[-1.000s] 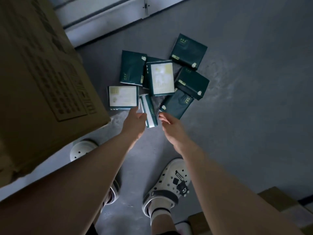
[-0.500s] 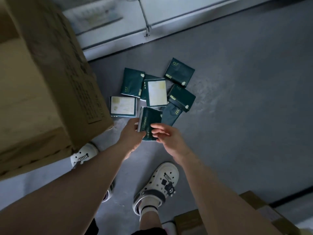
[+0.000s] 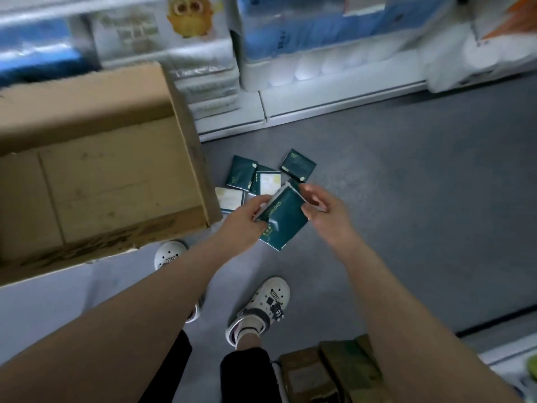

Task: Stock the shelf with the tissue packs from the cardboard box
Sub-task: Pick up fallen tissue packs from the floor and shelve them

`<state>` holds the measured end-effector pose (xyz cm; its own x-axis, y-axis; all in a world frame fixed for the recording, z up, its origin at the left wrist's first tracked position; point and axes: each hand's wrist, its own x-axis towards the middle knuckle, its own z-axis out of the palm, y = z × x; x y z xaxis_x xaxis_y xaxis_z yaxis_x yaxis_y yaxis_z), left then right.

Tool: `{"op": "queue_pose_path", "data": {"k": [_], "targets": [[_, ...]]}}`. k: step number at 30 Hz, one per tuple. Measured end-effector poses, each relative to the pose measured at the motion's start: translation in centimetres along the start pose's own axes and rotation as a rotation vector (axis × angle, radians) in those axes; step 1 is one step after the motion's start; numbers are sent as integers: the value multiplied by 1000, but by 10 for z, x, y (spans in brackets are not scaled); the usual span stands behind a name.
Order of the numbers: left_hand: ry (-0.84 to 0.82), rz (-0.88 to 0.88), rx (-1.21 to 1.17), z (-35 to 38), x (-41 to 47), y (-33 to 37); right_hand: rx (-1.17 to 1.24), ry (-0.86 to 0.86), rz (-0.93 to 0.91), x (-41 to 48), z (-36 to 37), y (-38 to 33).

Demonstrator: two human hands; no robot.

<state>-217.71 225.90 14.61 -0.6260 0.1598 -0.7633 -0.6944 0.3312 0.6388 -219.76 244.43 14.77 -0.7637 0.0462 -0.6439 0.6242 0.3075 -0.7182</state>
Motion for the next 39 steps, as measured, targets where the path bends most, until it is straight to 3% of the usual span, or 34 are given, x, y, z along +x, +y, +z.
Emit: {"op": "queue_pose_path", "data": {"k": [7, 13, 28, 39], "targets": [[197, 155, -133, -73, -76, 42, -61, -145, -133, -40, 13, -92], [361, 197, -278, -149, -114, 35, -134, -262, -177, -55, 71, -153], [869, 307, -447, -385, -228, -33, -231, -422, -400, -94, 332, -295], [1209, 333, -501, -530, -284, -68, -389, -526, -851, -121, 498, -389]]}}
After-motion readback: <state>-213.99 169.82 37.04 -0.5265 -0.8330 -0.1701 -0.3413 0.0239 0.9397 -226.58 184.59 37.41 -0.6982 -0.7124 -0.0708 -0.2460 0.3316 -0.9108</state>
